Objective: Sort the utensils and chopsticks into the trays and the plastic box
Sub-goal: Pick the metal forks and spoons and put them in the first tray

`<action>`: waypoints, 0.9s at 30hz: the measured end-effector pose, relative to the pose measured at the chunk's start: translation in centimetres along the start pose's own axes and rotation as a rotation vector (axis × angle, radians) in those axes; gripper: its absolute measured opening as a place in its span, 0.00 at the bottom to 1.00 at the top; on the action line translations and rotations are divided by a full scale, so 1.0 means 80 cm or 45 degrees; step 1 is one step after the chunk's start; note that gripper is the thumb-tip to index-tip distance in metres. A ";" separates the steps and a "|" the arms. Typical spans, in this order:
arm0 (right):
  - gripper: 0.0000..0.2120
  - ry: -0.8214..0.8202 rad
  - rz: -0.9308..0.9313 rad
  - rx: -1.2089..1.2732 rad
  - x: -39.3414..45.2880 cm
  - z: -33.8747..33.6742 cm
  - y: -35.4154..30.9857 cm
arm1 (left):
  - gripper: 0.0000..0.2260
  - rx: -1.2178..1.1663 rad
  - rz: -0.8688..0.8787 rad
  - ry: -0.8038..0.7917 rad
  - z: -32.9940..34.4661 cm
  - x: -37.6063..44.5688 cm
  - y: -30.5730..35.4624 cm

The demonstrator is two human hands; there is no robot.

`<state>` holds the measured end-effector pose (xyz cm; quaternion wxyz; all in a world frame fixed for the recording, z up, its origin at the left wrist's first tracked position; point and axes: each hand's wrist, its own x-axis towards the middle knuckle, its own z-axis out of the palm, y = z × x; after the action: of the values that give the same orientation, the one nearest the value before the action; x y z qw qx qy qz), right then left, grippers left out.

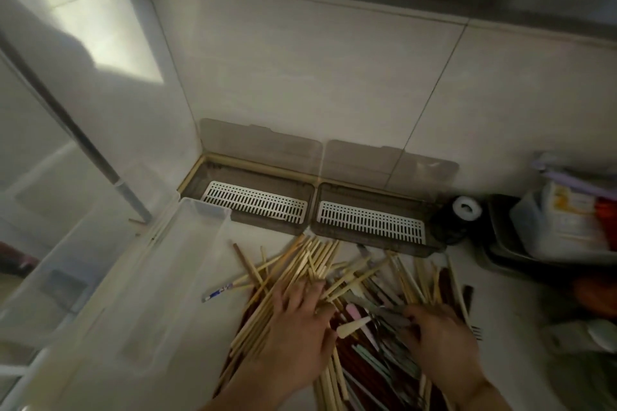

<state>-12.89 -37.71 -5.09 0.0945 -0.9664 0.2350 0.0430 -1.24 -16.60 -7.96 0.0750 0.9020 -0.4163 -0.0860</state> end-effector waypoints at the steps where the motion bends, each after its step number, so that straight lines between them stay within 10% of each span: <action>1: 0.12 0.011 -0.020 -0.017 0.000 -0.001 0.001 | 0.22 0.004 -0.006 -0.001 0.001 0.002 0.005; 17: 0.22 0.078 -0.002 -0.073 -0.041 0.017 -0.030 | 0.18 0.061 -0.021 0.036 0.007 0.021 0.020; 27: 0.06 0.273 -0.459 -0.321 -0.065 -0.016 -0.027 | 0.17 -0.014 -0.006 0.094 0.003 0.019 0.017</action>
<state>-16.48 -33.75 -2.78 -0.0461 -0.9959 0.0603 -0.0483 -1.34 -18.69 -8.05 0.0952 0.9051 -0.4108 -0.0552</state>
